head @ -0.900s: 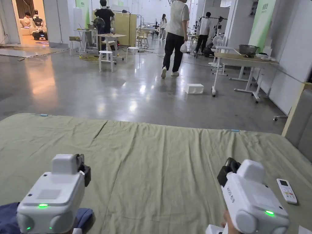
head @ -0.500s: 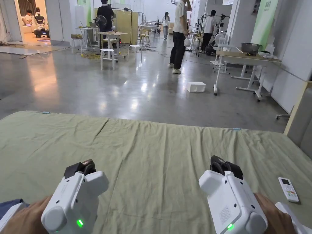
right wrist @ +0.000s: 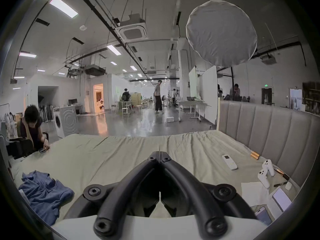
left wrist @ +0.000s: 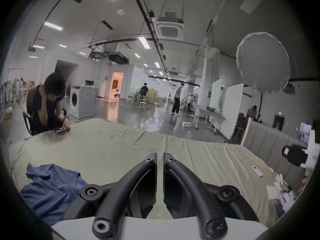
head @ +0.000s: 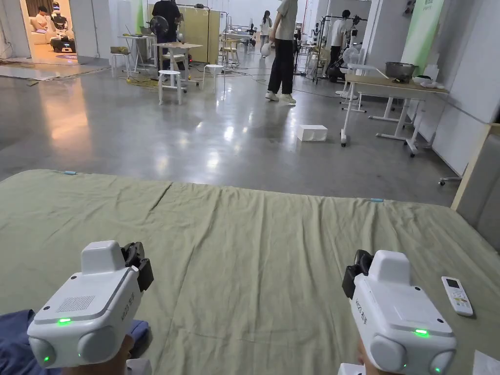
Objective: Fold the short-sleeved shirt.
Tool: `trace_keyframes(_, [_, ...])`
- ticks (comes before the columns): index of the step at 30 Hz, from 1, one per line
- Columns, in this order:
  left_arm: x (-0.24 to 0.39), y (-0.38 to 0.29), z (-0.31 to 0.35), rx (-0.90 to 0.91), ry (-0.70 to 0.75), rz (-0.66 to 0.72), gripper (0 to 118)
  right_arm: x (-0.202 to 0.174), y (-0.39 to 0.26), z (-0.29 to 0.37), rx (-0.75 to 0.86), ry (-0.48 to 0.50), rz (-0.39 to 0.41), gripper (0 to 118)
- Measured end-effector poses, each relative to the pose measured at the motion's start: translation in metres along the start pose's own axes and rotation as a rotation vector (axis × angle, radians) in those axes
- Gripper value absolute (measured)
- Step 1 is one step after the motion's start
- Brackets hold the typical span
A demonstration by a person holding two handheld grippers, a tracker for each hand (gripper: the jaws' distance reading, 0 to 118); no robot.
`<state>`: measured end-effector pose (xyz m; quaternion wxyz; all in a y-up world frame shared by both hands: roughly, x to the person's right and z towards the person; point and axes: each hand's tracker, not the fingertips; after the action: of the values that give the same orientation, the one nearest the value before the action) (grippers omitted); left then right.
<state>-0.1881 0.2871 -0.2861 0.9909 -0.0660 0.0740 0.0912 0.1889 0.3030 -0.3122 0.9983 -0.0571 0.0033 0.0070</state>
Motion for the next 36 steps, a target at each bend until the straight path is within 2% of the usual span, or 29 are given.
trace_keyframes(8, [0.008, 0.008, 0.009, 0.011, 0.007, -0.144, 7, -0.014, -0.006, 0.009, 0.026, 0.000, 0.078, 0])
trace_keyframes(13, [-0.006, 0.011, 0.014, -0.071, 0.019, -0.131, 7, -0.023, -0.004, 0.011, 0.029, 0.017, 0.089, 0])
trace_keyframes(18, [-0.043, 0.004, 0.025, -0.202, 0.063, -0.138, 7, -0.034, -0.005, 0.011, 0.030, 0.056, 0.115, 0])
trace_keyframes(28, [-0.161, -0.033, 0.035, -0.486, 0.202, -0.071, 10, -0.062, -0.023, 0.004, -0.008, 0.132, 0.131, 0])
trace_keyframes(30, [-0.180, -0.042, 0.035, -0.509, 0.232, -0.075, 31, -0.065, -0.027, 0.002, -0.019, 0.148, 0.142, 0])
trace_keyframes(31, [-0.190, -0.047, 0.034, -0.546, 0.235, -0.084, 45, -0.067, -0.029, 0.001, -0.023, 0.156, 0.150, 0])
trace_keyframes(32, [-0.199, -0.052, 0.032, -0.585, 0.228, -0.082, 66, -0.069, -0.031, 0.001, -0.026, 0.162, 0.160, 0])
trace_keyframes(35, [-0.225, -0.074, 0.025, -0.683, 0.248, -0.018, 79, -0.073, -0.035, 0.000, -0.035, 0.169, 0.178, 0])
trace_keyframes(36, [-0.231, -0.081, 0.023, -0.704, 0.261, -0.005, 89, -0.074, -0.037, -0.001, -0.038, 0.171, 0.178, 0])
